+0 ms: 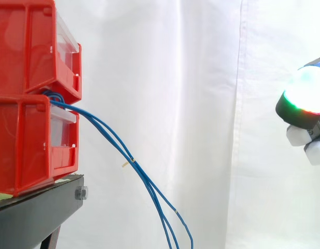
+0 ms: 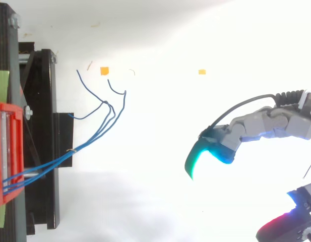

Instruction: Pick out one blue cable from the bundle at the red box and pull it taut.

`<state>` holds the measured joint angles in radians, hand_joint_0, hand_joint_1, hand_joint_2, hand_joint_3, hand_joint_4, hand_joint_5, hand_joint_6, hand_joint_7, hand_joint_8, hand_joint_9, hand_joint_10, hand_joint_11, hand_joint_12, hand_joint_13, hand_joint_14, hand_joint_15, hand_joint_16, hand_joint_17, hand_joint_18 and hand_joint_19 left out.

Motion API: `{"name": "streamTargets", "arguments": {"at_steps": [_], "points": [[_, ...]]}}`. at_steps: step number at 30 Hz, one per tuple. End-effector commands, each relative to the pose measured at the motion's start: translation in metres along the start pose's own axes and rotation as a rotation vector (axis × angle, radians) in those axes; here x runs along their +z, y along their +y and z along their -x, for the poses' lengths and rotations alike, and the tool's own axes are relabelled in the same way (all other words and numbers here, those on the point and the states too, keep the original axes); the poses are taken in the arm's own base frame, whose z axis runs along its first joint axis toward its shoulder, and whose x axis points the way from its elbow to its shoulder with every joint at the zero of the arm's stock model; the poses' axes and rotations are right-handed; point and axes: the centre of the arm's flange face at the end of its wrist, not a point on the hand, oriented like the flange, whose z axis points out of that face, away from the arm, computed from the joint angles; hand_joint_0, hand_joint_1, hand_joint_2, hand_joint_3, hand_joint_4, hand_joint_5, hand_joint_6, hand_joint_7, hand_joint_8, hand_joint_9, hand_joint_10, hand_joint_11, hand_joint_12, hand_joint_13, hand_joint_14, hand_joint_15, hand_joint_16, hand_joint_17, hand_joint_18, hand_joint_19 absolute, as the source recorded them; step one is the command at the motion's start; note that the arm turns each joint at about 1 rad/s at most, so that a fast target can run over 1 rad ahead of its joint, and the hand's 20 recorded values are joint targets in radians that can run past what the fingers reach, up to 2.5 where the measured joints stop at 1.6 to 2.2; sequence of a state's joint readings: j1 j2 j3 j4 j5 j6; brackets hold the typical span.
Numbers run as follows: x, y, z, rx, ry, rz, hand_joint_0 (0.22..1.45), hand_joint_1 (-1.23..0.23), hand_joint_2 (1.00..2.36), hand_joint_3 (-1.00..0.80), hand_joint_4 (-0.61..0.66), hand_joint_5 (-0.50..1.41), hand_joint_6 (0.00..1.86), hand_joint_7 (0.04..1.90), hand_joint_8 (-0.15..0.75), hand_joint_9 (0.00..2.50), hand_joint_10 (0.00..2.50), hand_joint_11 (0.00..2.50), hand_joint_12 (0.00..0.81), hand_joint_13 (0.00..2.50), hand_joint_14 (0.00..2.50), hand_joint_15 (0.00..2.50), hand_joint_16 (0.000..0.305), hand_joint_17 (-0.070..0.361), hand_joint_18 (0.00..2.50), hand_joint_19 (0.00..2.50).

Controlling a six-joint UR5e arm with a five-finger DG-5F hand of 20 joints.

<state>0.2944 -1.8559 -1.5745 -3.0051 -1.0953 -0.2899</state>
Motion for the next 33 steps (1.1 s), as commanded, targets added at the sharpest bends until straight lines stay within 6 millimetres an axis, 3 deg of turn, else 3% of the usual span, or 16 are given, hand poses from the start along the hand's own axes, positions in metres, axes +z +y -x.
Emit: {"name": "streamTargets", "arguments": {"at_steps": [1, 25, 33], "points": [[0.000, 0.000, 0.000, 0.000, 0.000, 0.000, 0.59, -0.58, 1.00, -0.46, 0.31, -0.16, 0.50, 0.80, 0.297, 0.60, 0.00, 0.00, 0.392, 0.48, 0.01, 0.21, 0.057, 0.128, 0.47, 0.55], [-0.004, -0.003, -0.002, -0.018, 0.010, -0.029, 0.59, -0.57, 1.00, -0.46, 0.32, -0.15, 0.50, 0.80, 0.300, 0.62, 0.00, 0.00, 0.417, 0.52, 0.01, 0.24, 0.058, 0.131, 0.49, 0.55], [0.023, -0.006, -0.019, 0.002, -0.058, 0.085, 0.59, -0.57, 1.00, -0.46, 0.32, -0.15, 0.50, 0.80, 0.304, 0.64, 0.00, 0.01, 0.420, 0.53, 0.01, 0.24, 0.059, 0.132, 0.51, 0.55]]}}
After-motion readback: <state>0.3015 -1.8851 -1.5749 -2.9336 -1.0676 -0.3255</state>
